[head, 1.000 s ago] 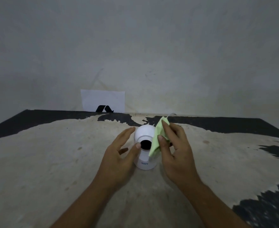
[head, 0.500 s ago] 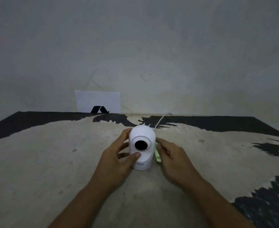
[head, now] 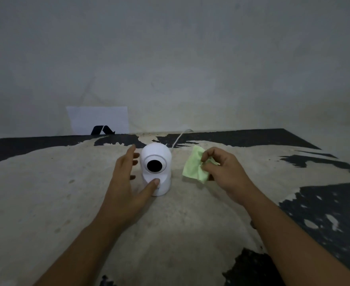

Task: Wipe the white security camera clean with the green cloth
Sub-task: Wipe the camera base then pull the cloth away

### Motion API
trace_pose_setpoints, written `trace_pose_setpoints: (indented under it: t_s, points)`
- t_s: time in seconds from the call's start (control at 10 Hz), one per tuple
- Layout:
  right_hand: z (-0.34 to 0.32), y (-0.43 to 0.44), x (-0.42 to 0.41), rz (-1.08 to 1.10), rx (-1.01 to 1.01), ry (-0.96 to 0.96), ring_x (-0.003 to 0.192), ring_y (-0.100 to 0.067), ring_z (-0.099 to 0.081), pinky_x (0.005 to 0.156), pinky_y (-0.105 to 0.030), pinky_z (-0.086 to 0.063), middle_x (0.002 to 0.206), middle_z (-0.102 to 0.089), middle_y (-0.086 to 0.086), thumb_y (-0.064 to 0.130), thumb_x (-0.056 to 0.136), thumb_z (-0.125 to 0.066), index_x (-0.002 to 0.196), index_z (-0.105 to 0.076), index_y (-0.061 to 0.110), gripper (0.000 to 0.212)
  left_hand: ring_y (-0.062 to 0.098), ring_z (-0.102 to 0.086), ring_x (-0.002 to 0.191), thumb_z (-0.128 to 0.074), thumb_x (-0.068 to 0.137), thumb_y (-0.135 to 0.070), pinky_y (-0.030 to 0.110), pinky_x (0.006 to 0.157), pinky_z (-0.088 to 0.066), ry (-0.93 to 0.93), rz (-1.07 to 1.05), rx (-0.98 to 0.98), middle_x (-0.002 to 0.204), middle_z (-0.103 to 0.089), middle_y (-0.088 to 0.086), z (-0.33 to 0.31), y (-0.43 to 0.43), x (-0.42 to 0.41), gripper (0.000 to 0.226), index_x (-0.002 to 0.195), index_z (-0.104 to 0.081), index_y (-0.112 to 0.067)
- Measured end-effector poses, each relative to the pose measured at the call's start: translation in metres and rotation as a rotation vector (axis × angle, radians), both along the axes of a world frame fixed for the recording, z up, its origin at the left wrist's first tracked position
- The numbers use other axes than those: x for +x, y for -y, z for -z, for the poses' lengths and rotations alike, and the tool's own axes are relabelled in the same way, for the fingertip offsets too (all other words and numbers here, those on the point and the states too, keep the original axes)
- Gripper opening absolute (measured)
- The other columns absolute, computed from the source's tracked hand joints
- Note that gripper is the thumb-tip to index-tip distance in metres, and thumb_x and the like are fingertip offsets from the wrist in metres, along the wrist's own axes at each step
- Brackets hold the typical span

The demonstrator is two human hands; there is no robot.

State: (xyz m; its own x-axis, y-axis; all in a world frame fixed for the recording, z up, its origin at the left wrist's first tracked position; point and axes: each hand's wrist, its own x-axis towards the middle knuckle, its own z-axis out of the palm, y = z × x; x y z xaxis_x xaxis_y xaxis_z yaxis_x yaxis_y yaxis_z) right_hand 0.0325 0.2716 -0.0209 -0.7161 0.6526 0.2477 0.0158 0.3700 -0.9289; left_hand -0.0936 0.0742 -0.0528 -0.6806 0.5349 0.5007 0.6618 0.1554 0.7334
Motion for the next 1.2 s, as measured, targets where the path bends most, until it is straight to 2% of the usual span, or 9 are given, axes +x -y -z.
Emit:
trace_pose_setpoints:
  t_s: [0.1, 0.2, 0.4, 0.5, 0.7, 0.8, 1.0, 1.1, 1.2]
  points:
    - [0.001, -0.003, 0.014, -0.023, -0.061, 0.008, 0.093, -0.019, -0.063, 0.081, -0.035, -0.052, 0.106, -0.069, 0.0, 0.007, 0.081, -0.066, 0.08, -0.075, 0.028, 0.023, 0.011, -0.044, 0.12, -0.074, 0.074, -0.03, 0.031, 0.094, -0.045, 0.044, -0.005, 0.043, 0.141, -0.038, -0.005, 0.0, 0.0, 0.006, 0.085, 0.141, -0.021, -0.032]
    - [0.006, -0.001, 0.018, -0.046, -0.147, -0.039, 0.098, -0.02, -0.064, 0.083, -0.037, -0.056, 0.109, -0.069, -0.001, 0.012, 0.084, -0.066, 0.088, -0.076, 0.025, 0.017, 0.013, -0.046, 0.118, -0.077, 0.072, -0.027, 0.029, 0.092, -0.045, 0.141, 0.073, 0.006, 0.145, -0.037, -0.002, 0.001, -0.001, 0.009, 0.091, 0.139, -0.016, -0.034]
    - [0.011, 0.003, 0.015, -0.058, -0.164, -0.028, 0.074, -0.016, -0.067, 0.064, -0.032, -0.059, 0.113, -0.061, -0.003, 0.004, 0.083, -0.067, 0.104, -0.071, 0.024, 0.029, 0.019, -0.053, 0.117, -0.077, 0.073, -0.019, 0.02, 0.085, -0.044, 0.128, 0.093, -0.073, 0.144, -0.044, 0.005, 0.008, -0.005, 0.007, 0.098, 0.139, -0.007, -0.038]
    - [0.017, -0.001, 0.013, -0.024, -0.131, 0.013, 0.088, -0.008, -0.064, 0.069, -0.019, -0.052, 0.116, -0.064, -0.001, 0.017, 0.086, -0.066, 0.11, -0.07, 0.023, 0.024, 0.019, -0.052, 0.119, -0.078, 0.073, -0.019, 0.026, 0.09, -0.046, 0.126, 0.081, -0.062, 0.144, -0.043, 0.005, 0.009, -0.007, 0.006, 0.097, 0.138, -0.009, -0.04]
    - [0.032, -0.013, 0.014, 0.154, 0.233, 0.298, 0.112, -0.019, -0.056, 0.098, -0.031, -0.044, 0.129, -0.059, -0.003, 0.014, 0.091, -0.052, 0.111, -0.066, 0.027, 0.027, 0.025, -0.049, 0.125, -0.078, 0.072, -0.021, 0.036, 0.098, -0.045, 0.135, 0.066, -0.081, 0.148, -0.039, 0.006, 0.007, -0.008, 0.006, 0.098, 0.139, -0.008, -0.038]
    - [0.032, -0.015, 0.016, 0.192, 0.31, 0.344, 0.11, -0.022, -0.056, 0.098, -0.033, -0.044, 0.128, -0.059, -0.003, 0.013, 0.088, -0.053, 0.117, -0.061, 0.026, 0.032, 0.024, -0.048, 0.125, -0.078, 0.072, -0.021, 0.036, 0.099, -0.044, 0.14, 0.067, -0.087, 0.148, -0.038, 0.004, 0.006, -0.008, 0.006, 0.099, 0.139, -0.008, -0.038]
    - [0.031, -0.008, 0.019, 0.413, 0.52, 0.462, 0.114, -0.023, -0.046, 0.094, -0.04, -0.032, 0.123, -0.059, 0.002, 0.029, 0.09, -0.053, 0.109, -0.061, 0.025, 0.022, 0.013, -0.039, 0.127, -0.08, 0.068, -0.035, 0.034, 0.104, -0.038, 0.078, 0.043, -0.06, 0.147, -0.032, -0.004, 0.007, -0.008, 0.01, 0.099, 0.139, -0.011, -0.036]
    - [0.027, -0.001, 0.021, 0.485, 0.448, 0.33, 0.118, -0.024, -0.044, 0.095, -0.042, -0.03, 0.125, -0.061, 0.001, 0.031, 0.091, -0.054, 0.097, -0.065, 0.022, 0.015, 0.018, -0.035, 0.133, -0.076, 0.072, -0.038, 0.042, 0.109, -0.033, 0.107, -0.09, -0.006, 0.149, -0.03, 0.001, 0.003, 0.001, 0.015, 0.092, 0.138, -0.013, -0.038]
    - [0.02, 0.006, 0.023, 0.474, 0.44, 0.295, 0.113, -0.025, -0.049, 0.093, -0.042, -0.032, 0.117, -0.064, -0.002, 0.035, 0.091, -0.054, 0.087, -0.064, 0.021, 0.017, 0.016, -0.035, 0.132, -0.072, 0.078, -0.032, 0.035, 0.107, -0.031, 0.096, -0.132, 0.039, 0.147, -0.033, 0.001, 0.005, 0.014, 0.024, 0.083, 0.139, -0.016, -0.033]
